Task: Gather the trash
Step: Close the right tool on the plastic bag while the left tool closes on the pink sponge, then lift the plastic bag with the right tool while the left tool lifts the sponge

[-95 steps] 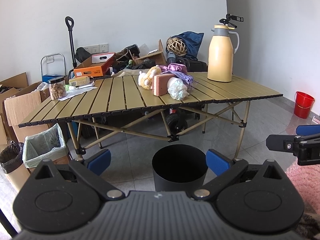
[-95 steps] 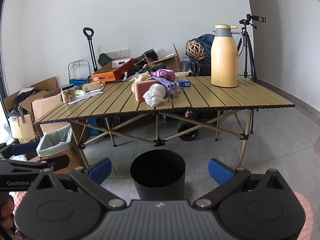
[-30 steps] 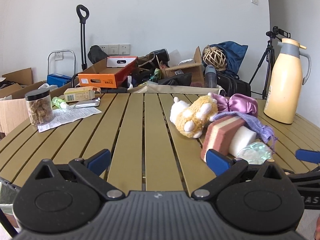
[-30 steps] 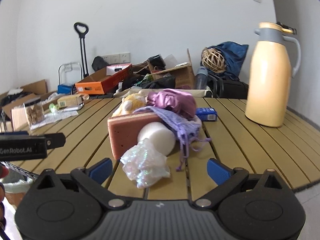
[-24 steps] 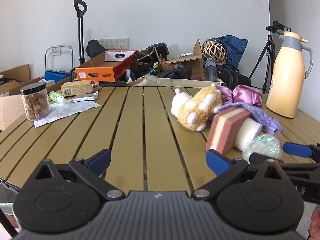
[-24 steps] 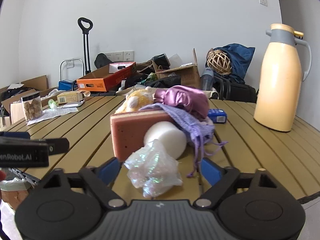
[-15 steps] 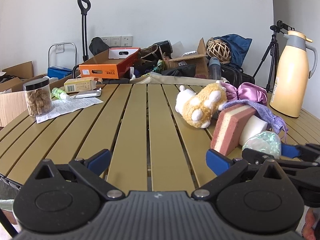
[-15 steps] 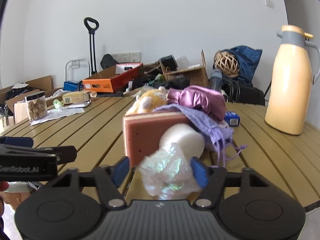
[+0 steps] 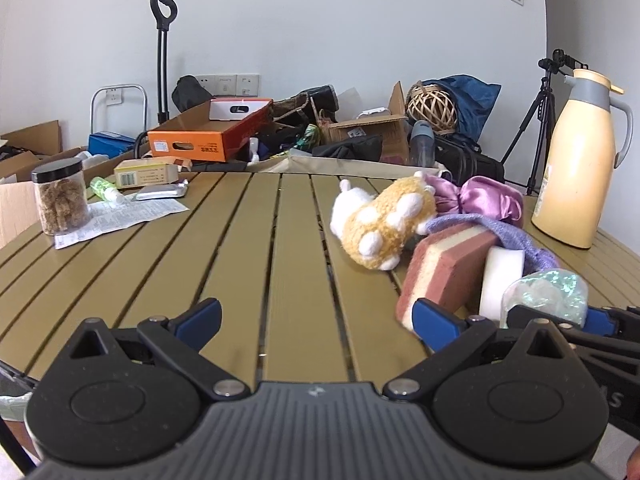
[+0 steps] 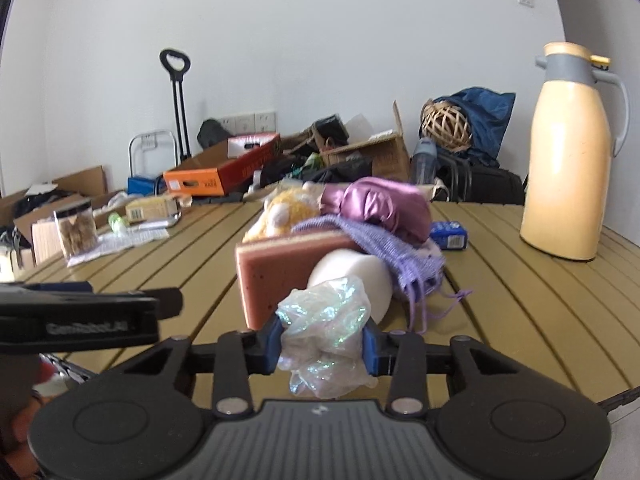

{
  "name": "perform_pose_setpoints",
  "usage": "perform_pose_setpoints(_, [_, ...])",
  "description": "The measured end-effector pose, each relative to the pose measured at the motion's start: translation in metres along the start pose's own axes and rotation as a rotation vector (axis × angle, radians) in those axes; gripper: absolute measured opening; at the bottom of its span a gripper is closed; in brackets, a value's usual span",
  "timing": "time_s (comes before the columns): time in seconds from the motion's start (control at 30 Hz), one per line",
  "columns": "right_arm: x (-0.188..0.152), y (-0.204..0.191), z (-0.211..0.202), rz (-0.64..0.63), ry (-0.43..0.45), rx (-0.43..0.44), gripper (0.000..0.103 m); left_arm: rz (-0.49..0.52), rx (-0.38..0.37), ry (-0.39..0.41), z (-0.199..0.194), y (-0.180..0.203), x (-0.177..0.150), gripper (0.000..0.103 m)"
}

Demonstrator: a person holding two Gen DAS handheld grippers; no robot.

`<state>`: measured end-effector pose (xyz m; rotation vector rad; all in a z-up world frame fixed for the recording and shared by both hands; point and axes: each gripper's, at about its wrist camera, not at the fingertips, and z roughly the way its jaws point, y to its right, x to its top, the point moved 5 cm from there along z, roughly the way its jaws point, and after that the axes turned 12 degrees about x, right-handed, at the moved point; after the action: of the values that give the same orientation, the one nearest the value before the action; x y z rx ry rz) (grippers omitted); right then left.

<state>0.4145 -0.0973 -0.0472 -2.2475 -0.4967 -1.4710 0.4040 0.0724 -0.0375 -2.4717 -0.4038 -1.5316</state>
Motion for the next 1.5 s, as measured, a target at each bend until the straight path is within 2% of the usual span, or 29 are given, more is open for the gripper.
perform_pose_setpoints(0.23, [0.007,0.014,-0.025,0.029,0.062,-0.016,0.037,-0.005,-0.051,0.001,0.003,0.027,0.004,0.103])
perform_pose_setpoints(0.4, [0.010,0.028,-0.043,0.041,0.100,-0.049,0.037,0.018,-0.045,0.049,0.005,0.051,0.007,0.103])
perform_pose_setpoints(0.53, [0.007,0.043,-0.050,0.064,0.099,-0.076,0.037,0.028,-0.034,0.067,0.016,0.064,0.011,0.103])
perform_pose_setpoints(0.73, [0.000,0.059,-0.059,0.083,0.089,-0.114,0.037,0.038,-0.068,0.070,0.030,0.075,0.014,0.100])
perform_pose_setpoints(0.83, [-0.003,0.068,-0.062,0.100,0.089,-0.137,0.037,0.054,-0.078,0.072,0.034,0.082,0.014,0.095])
perform_pose_setpoints(0.93, [-0.006,0.078,-0.062,0.119,0.080,-0.163,0.037,0.063,-0.090,0.061,0.039,0.088,0.014,0.085])
perform_pose_setpoints(1.03, [-0.009,0.088,-0.062,0.141,0.074,-0.183,0.037,0.073,-0.104,0.052,0.042,0.093,0.014,0.071])
perform_pose_setpoints(1.07, [-0.010,0.090,-0.062,0.145,0.073,-0.190,0.037,0.074,-0.109,0.049,0.043,0.094,0.013,0.064])
perform_pose_setpoints(1.5, [-0.015,0.091,-0.057,0.159,0.056,-0.202,0.038,0.087,-0.117,0.068,0.032,0.093,0.010,0.050])
